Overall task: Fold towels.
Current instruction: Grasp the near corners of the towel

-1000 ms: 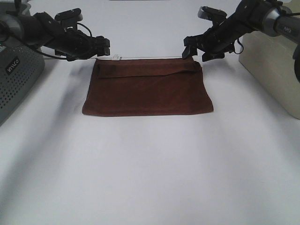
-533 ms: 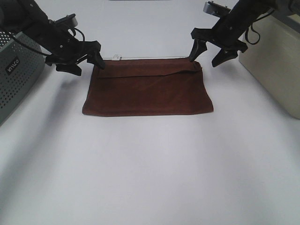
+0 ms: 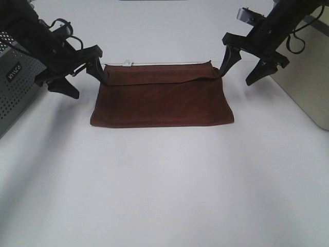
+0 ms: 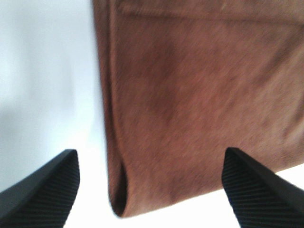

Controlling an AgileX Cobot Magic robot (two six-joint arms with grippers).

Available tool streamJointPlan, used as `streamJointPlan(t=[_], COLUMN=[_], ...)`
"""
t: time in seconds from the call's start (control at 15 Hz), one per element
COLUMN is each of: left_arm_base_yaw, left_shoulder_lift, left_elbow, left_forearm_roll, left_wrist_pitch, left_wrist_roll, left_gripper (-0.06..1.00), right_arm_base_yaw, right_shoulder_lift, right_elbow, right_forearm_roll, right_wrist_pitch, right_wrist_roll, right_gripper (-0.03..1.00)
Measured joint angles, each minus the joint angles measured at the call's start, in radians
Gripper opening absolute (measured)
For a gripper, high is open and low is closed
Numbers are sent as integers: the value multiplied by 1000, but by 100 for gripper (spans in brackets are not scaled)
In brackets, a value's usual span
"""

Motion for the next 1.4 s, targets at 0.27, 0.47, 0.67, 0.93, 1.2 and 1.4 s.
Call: streamJointPlan(t=[0.27,0.47,0.67,0.93,1.2,1.4], left_arm_base_yaw=[0,-4,-23,-47,-49,-64], left_shoulder_lift=[-88,-89,-79,-56,-19,11], left_elbow=[282,306,306,306,271,229], left_forearm_roll=[1,1,-10,-60,-125,-159], left_wrist_pitch=[-164,-181,-230,-294,-298,-275], left_wrist_roll=[-3,18,20,46,82,103], left_gripper=[78,78,78,78,66,62], right_arm_base_yaw=[0,0,0,0,0,1], right_shoulder_lift=[-60,-65,-67,-60,-14,4], right_elbow=[218,307,315,315,318,318], right_forearm_roll=[33,82,82,84,137,198], right_wrist_pitch=[-7,-58,-111,-151,-160,-177], right_wrist_roll=[-51,-107,-127,-146,-174,-182], right_gripper=[74,74,74,74,70,60])
